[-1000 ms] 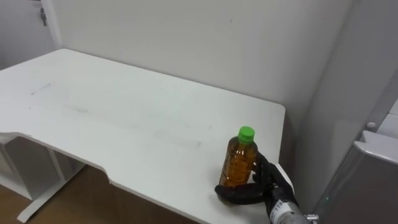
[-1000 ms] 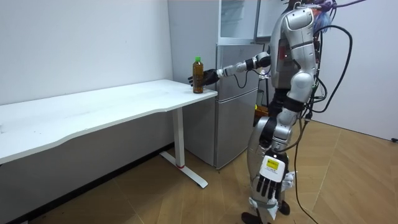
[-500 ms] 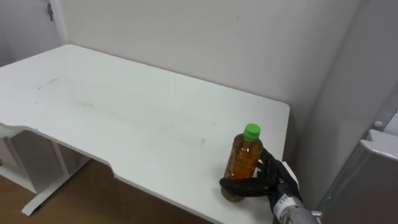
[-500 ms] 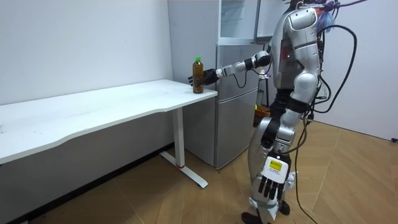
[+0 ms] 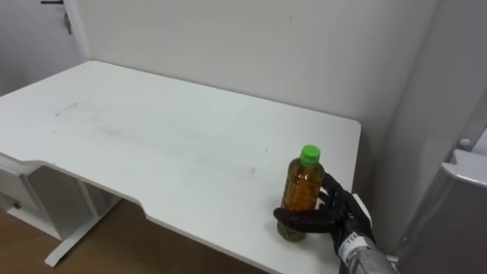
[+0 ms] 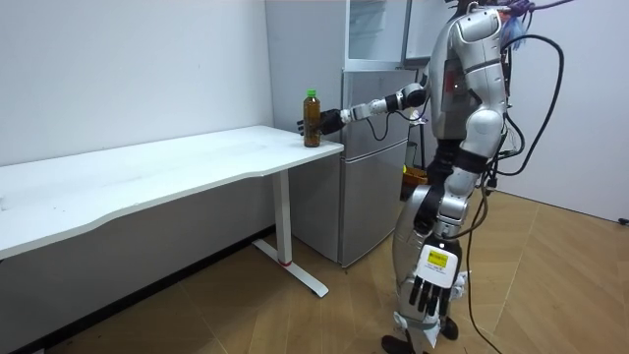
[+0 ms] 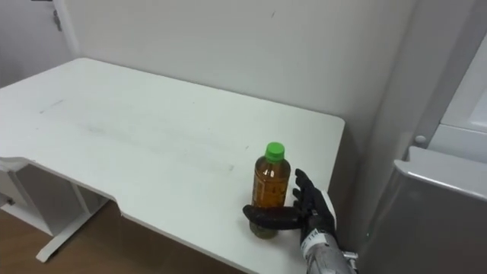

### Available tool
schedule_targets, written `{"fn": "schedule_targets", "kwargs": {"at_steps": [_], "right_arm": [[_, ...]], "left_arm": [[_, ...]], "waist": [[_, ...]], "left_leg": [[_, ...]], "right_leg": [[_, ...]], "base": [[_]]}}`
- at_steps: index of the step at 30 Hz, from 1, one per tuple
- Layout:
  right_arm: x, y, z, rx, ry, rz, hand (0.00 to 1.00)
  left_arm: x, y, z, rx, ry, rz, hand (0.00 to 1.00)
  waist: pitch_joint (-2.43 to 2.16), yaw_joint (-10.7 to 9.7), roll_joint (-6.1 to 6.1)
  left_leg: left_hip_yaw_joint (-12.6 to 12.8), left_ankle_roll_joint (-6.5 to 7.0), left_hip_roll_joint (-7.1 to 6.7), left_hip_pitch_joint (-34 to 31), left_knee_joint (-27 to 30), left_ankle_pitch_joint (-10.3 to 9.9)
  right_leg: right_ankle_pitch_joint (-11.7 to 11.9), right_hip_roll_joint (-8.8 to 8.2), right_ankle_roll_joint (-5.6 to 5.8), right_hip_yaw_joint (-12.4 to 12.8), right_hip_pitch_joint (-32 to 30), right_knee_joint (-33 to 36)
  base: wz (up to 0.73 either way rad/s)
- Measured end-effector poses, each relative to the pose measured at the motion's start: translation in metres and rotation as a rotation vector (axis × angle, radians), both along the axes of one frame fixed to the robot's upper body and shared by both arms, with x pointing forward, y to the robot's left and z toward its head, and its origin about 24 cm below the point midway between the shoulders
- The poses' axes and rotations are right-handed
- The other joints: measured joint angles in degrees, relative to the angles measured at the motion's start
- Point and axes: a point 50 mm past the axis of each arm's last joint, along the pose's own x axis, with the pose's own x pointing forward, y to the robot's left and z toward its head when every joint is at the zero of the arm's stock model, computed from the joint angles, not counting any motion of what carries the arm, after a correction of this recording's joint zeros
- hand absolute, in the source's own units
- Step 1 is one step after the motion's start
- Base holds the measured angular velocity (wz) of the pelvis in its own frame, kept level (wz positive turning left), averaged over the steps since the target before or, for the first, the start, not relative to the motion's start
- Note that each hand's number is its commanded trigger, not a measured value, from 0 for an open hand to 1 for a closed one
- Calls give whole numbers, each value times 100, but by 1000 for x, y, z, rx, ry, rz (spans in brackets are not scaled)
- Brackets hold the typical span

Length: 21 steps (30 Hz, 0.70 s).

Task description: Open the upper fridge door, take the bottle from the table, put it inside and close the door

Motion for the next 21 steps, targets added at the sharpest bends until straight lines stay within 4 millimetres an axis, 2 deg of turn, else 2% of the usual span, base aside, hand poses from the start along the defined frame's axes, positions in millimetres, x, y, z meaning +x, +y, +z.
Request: {"fn": "schedule_targets", "kwargs": {"at_steps": [5, 11, 21], "right_arm": [[2, -6, 3, 35, -9, -35, 0], [7, -2, 12, 58, -32, -25, 0], [7, 0, 13, 63, -37, -5, 0]], "left_arm": [[-3, -6, -2, -16, 4, 5, 0], [-4, -6, -2, -16, 10, 4, 0], [-6, -6, -2, -17, 16, 6, 0]], "waist": [[-8, 4, 65], [-10, 8, 68], [-11, 49, 65]], "left_leg": [[-19, -2, -11, -63, 5, 40], [-7, -8, 0, -156, 3, 71], [12, -8, 17, -182, -1, 71]], "right_leg": [[5, -9, -8, -75, -26, -3], [26, -5, -38, -82, -134, 5], [26, -7, -39, -69, -181, 24]], "base": [[7], [0], [-1]]}}
